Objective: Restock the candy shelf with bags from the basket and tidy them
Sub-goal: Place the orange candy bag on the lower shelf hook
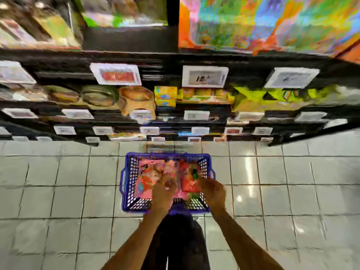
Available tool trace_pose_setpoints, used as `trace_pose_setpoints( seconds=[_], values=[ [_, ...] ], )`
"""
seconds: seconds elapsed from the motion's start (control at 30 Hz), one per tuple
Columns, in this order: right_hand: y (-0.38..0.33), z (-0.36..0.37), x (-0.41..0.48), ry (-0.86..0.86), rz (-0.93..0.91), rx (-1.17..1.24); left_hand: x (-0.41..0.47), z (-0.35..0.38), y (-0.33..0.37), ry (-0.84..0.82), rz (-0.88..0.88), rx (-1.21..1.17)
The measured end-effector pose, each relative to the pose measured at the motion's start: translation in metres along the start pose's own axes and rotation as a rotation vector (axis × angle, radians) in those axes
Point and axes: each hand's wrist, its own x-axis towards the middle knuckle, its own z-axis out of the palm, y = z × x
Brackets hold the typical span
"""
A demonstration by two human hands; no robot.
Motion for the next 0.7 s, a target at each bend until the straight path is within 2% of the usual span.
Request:
trace_pose_setpoints(
  seconds=[0.13,0.3,0.37,0.5,0.6,0.7],
  values=[
    [0.062,0.027,0.048,0.027,0.087,-0.112,0.029,0.036,-0.078,-0.019,-0.028,0.176],
    [0.126,0.06,0.115,-0.093,0.007,-0.314,0.079,0.075,-0.161,-0.203,-0.117,0.245],
    [0.148,0.074,0.145,-0.157,-0.035,-0.451,0.097,0.088,-0.188,-0.21,-0.127,0.286],
    [0.176,0.104,0.201,-0.144,0.006,-0.67,0.132,0.115,-0.227,-0.214,-0.182,0.28],
    [0.191,0.125,0.225,-0.06,0.063,-0.528,0.149,0.135,-0.242,-0.292,-0.219,0.345],
    [0.197,0.141,0.236,0.078,0.17,-0.408,0.16,0.151,-0.252,-0.315,-0.26,0.267]
  ],
)
